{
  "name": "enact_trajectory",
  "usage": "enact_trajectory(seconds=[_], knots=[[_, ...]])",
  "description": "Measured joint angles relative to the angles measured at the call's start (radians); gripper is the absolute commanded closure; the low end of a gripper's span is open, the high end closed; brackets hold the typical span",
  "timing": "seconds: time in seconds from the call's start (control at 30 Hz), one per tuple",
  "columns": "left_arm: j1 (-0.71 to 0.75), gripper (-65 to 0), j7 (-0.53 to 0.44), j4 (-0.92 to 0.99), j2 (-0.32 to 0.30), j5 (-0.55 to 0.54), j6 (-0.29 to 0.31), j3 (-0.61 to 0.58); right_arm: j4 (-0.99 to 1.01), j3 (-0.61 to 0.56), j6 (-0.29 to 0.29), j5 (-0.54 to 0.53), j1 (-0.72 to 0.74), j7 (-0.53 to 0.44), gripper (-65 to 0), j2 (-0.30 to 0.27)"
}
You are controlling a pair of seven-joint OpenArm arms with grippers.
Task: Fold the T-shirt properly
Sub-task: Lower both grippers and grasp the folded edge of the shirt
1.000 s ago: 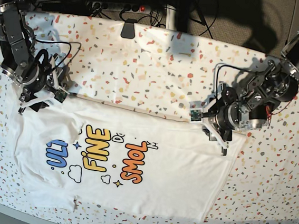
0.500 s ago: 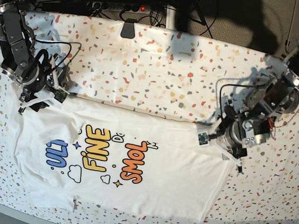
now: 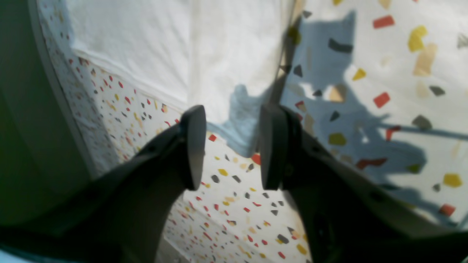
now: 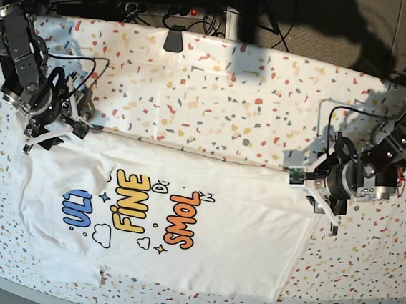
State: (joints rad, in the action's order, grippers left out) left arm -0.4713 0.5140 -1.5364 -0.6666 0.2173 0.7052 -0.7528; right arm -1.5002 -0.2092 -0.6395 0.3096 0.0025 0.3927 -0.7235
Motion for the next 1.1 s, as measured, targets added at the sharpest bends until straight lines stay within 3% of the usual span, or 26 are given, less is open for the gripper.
enact_trajectory(seconds=[0.2, 0.27, 0.87, 1.1], knots=[[0.000, -19.9, -0.201, 0.000, 0.011, 0.059, 0.006, 0.000, 0.000, 0.000, 0.000, -0.001, 0.006, -0.003, -36.0, 0.001], [0.000, -17.7, -0.195, 0.002, 0.042, 0.125, 0.008, 0.000, 0.000, 0.000, 0.000, 0.000, 0.009, 0.001, -36.0, 0.000], [0.000, -18.1, -0.193, 0.229, 0.091, 0.102, 0.003, 0.000, 0.000, 0.000, 0.008, -0.024, 0.026, 0.017, -36.0, 0.000], [0.000, -18.0, -0.200, 0.251, 0.143, 0.251, -0.033, 0.000, 0.000, 0.000, 0.008, -0.024, 0.027, 0.020, -36.0, 0.000]])
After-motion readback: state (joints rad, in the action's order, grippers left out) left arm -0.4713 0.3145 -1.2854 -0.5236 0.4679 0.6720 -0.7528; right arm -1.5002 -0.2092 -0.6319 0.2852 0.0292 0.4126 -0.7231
